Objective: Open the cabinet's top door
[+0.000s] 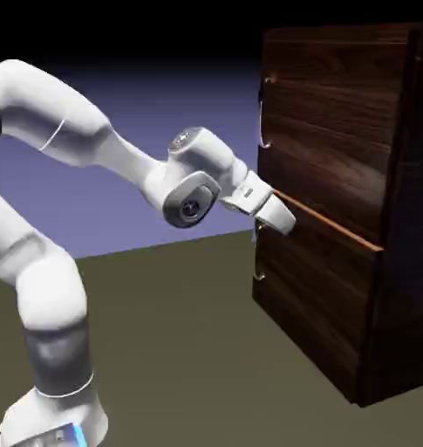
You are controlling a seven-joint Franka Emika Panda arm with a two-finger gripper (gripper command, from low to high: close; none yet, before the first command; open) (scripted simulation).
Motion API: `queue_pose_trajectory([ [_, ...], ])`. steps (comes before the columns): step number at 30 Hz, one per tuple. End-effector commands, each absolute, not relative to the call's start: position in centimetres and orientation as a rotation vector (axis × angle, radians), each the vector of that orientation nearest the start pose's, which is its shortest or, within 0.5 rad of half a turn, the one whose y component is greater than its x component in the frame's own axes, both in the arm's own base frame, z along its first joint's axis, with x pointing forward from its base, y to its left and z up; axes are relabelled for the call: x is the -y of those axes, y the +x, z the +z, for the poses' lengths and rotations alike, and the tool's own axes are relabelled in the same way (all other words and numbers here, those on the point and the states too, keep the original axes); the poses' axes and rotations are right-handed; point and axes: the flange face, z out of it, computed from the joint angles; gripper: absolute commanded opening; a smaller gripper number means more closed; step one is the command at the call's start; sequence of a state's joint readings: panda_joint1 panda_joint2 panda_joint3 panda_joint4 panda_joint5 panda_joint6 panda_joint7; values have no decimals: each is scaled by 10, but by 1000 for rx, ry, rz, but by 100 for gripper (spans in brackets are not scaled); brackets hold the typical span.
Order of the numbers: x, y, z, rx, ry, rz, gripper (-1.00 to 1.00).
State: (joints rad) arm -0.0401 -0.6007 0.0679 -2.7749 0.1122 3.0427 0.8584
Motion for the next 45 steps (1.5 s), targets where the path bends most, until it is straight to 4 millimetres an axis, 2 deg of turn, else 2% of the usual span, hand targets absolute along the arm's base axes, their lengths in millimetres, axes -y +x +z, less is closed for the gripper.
queue_pose_trajectory([
  [1,-4,391,498,-1211,-2202,-1060,0],
  [7,-10,386,559,-1505,-1712,-1018,0],
  [13,-27,374,609,-1658,-1233,-894,0],
  [19,-54,362,645,-1706,-800,-706,0],
  [24,-84,354,663,-1694,-483,-510,0],
  [30,-126,351,668,-1647,-153,-243,0],
  [35,-164,356,658,-1596,92,-3,0],
  [40,-200,367,634,-1543,323,244,0],
  [45,-233,385,596,-1488,553,490,0],
])
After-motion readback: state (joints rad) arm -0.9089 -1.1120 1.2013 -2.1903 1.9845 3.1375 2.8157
